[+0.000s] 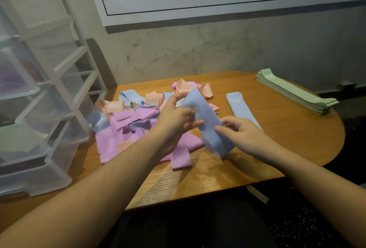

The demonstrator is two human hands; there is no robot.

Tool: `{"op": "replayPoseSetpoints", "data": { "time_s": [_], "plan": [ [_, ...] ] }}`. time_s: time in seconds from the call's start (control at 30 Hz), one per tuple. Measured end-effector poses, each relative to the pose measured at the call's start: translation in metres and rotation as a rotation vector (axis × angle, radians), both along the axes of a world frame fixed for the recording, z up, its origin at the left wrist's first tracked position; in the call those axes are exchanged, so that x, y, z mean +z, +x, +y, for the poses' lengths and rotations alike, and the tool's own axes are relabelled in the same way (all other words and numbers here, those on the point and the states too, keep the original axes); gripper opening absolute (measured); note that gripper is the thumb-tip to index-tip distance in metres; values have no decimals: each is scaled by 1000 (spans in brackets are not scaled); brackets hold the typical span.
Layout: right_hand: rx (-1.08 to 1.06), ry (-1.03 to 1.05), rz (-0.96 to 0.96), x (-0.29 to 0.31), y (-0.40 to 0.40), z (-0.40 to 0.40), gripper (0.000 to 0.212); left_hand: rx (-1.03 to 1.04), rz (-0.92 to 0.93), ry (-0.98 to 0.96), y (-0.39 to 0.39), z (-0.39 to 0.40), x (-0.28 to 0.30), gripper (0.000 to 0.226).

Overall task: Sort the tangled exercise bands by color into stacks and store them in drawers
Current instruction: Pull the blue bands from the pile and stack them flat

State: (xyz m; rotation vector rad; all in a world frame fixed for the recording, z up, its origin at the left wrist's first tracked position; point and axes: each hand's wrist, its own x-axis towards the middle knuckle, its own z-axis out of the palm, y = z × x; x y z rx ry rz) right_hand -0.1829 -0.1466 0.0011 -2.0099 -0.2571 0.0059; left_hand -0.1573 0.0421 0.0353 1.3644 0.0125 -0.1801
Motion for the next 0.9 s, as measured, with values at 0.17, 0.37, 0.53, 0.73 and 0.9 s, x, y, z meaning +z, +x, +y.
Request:
{"op": "replayPoseSetpoints", "data": {
  "time_s": [0.17, 0.37, 0.53, 0.73, 0.9],
  "plan": [
    [-131, -11, 25, -3, 6, -5, 49, -27, -23, -154, -2, -4, 17, 42],
    [-159, 55, 32, 1, 11, -4, 70, -23, -52, -213, 1, -13, 29, 36],
    [-142, 11, 22, 4, 14, -6, 47, 68, -88, -218, 6, -17, 35, 15],
    [-76, 26, 69, -1, 15, -17, 11, 161, -192, -242, 23, -25, 40, 22],
    [-98, 225, 107, 1, 12, -26, 17, 171, -246, -201, 42, -33, 40, 13]
  ]
}}
